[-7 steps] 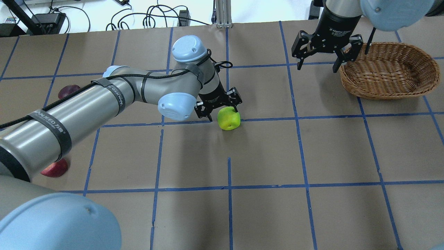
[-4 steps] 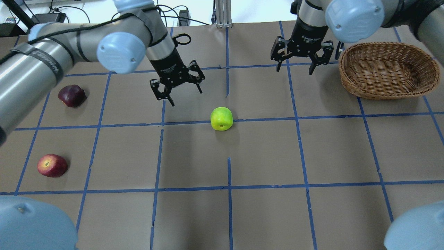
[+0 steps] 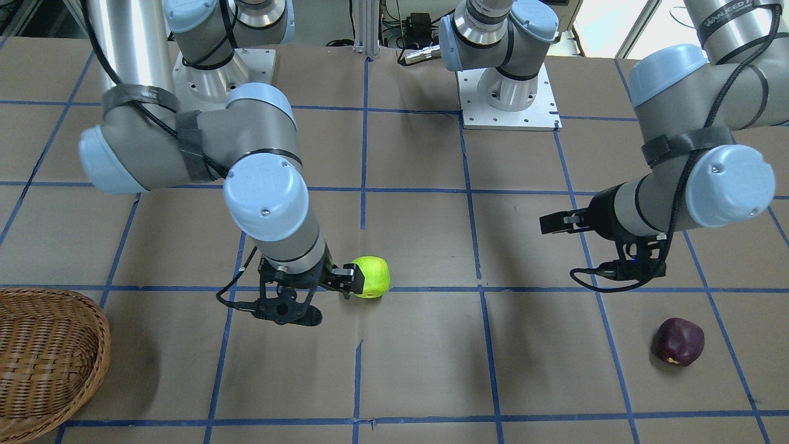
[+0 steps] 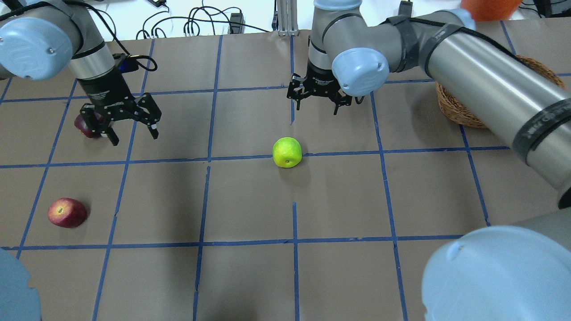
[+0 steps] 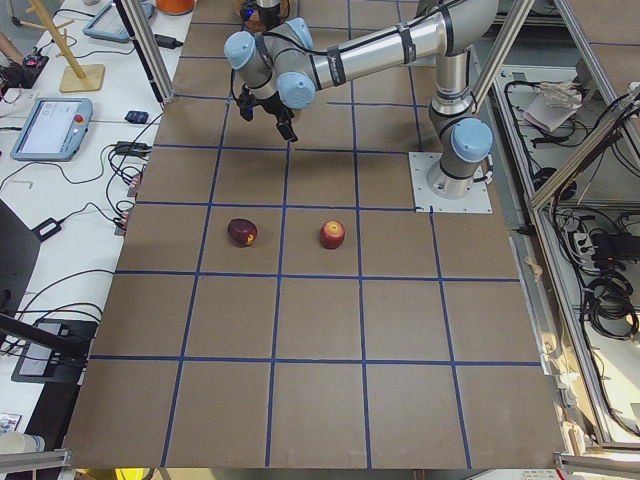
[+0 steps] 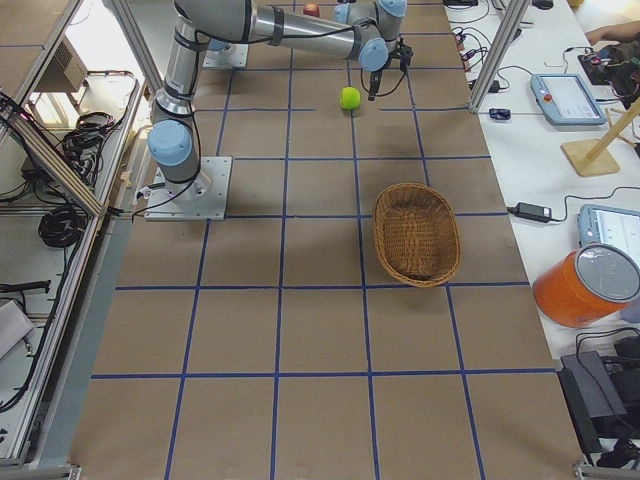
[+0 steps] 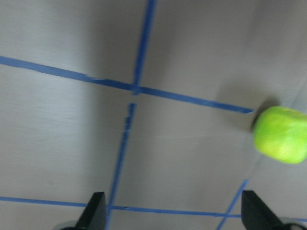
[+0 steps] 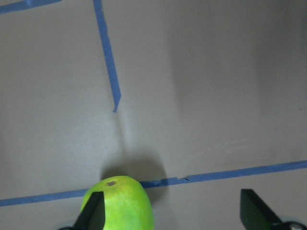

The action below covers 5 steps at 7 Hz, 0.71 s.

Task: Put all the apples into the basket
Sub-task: 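Grasp the green apple with the right gripper while the left gripper reaches the red apple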

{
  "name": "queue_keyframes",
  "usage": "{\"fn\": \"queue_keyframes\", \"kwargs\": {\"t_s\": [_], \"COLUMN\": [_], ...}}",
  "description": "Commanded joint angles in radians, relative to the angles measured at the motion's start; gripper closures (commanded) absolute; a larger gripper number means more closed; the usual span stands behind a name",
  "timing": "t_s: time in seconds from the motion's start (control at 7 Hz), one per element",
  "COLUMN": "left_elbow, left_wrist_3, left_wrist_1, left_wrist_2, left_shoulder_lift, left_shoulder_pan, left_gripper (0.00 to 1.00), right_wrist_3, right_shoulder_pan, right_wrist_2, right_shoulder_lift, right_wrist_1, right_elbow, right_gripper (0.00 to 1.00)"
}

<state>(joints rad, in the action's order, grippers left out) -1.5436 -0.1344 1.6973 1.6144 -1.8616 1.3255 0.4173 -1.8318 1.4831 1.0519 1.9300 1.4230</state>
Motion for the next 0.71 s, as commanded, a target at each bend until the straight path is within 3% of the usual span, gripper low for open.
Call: {"fn": "queue_keyframes", "kwargs": {"t_s": [0.0, 0.14, 0.29, 0.57], "left_elbow": [-0.079, -0.126, -0.177, -0.319], "left_wrist_3": [-0.249, -0.387, -0.462, -0.598], "left_wrist_1": [-0.036, -0.106, -0.213, -0.391], "left_wrist_2": [0.077, 0.109, 0.119, 0.117], "left_shoulder_lift": [0.033, 0.048, 0.05, 0.076], "left_shoulder_pan": [-0.174, -0.201, -0.23, -0.333], "left_gripper": [0.0, 0.0, 0.0, 0.01], "right_wrist_3": [0.061, 0.064, 0.08, 0.084], "right_shoulder_pan": [-0.075, -0.081, -0.081, -0.081], "right_wrist_2": [-0.001, -0.004, -0.067, -0.067], "right_shoulder_lift": [-0.084, -0.096, -0.098, -0.098], "right_wrist_1": [0.088, 0.09, 0.086, 0.06], "right_elbow": [-0.001, 0.001, 0.001, 0.014], "right_gripper": [0.0, 0.0, 0.0, 0.0]}}
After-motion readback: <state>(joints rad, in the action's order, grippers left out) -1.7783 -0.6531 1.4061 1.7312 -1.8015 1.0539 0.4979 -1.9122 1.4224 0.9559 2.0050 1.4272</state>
